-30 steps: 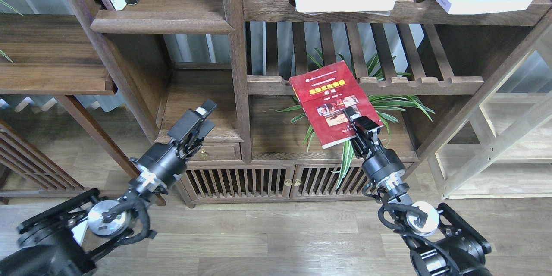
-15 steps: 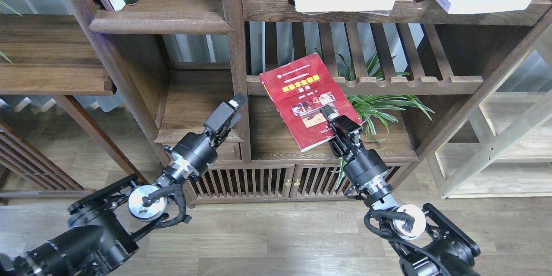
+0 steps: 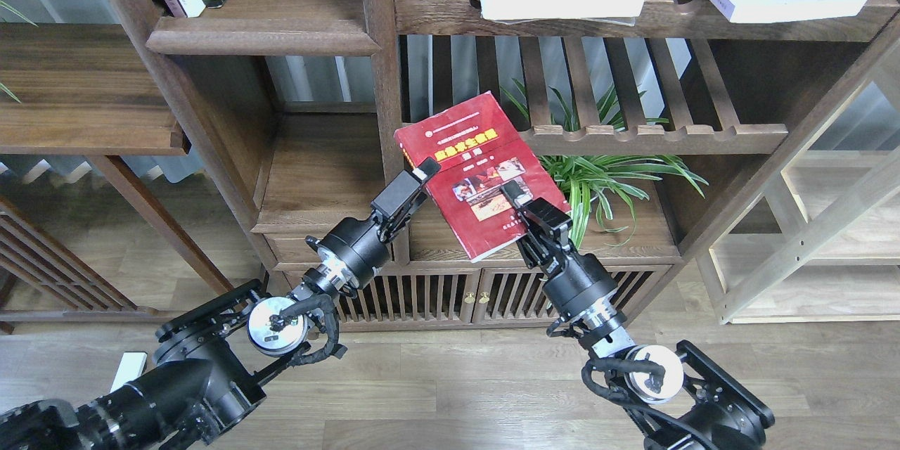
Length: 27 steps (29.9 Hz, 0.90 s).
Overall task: Organize books on shelf
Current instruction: 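Grasp the red book's edge with the left gripper beside the right gripper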
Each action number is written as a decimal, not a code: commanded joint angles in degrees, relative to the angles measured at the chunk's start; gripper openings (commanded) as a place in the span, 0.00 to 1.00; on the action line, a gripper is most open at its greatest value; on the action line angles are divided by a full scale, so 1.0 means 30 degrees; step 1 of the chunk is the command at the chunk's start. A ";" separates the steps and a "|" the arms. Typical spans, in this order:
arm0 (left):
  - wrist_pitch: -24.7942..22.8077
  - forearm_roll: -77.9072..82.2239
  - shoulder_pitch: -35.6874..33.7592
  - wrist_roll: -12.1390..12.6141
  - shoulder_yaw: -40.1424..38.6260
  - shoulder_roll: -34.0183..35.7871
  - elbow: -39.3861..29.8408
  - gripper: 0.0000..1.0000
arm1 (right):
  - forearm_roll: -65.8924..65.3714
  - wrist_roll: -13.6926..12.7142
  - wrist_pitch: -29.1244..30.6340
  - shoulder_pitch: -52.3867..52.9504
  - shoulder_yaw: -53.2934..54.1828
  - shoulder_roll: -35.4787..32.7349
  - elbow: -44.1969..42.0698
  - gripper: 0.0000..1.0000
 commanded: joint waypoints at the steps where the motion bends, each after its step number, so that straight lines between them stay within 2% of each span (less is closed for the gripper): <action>1: 0.0000 0.0000 -0.0348 0.0046 -0.0025 -0.0010 0.0404 0.99 | -0.0059 -0.0007 -0.0002 -0.0006 -0.0166 0.0179 0.0034 0.05; 6: 0.0000 -0.0029 -0.0495 0.0075 -0.0025 -0.0010 0.0874 0.99 | -0.0089 -0.0007 -0.0002 -0.0006 -0.0225 0.0238 0.0063 0.05; 12: 0.0000 -0.0293 -0.0554 0.1041 -0.0084 -0.0010 0.0962 0.99 | -0.0235 -0.0036 -0.0002 -0.0006 -0.0488 0.0267 0.0093 0.05; 18: 0.0000 -0.0293 -0.0554 0.1246 -0.0084 -0.0010 0.0962 0.99 | -0.0411 -0.0036 -0.0002 -0.0006 -0.0723 0.0413 0.0093 0.05; 20: 0.0000 -0.0322 -0.0554 0.1801 -0.0084 -0.0010 0.0962 0.98 | -0.0499 -0.0036 -0.0002 -0.0006 -0.0781 0.0414 0.0093 0.05; 24: 0.0000 -0.0410 -0.0554 0.3441 -0.0230 -0.0010 0.0933 0.98 | -0.0528 -0.0036 -0.0002 -0.0006 -0.0781 0.0530 0.0093 0.06; 27: 0.0000 -0.0468 -0.0525 0.3853 -0.0464 -0.0010 0.0933 0.98 | -0.0558 -0.0065 -0.0002 -0.0006 -0.0781 0.0560 0.0093 0.06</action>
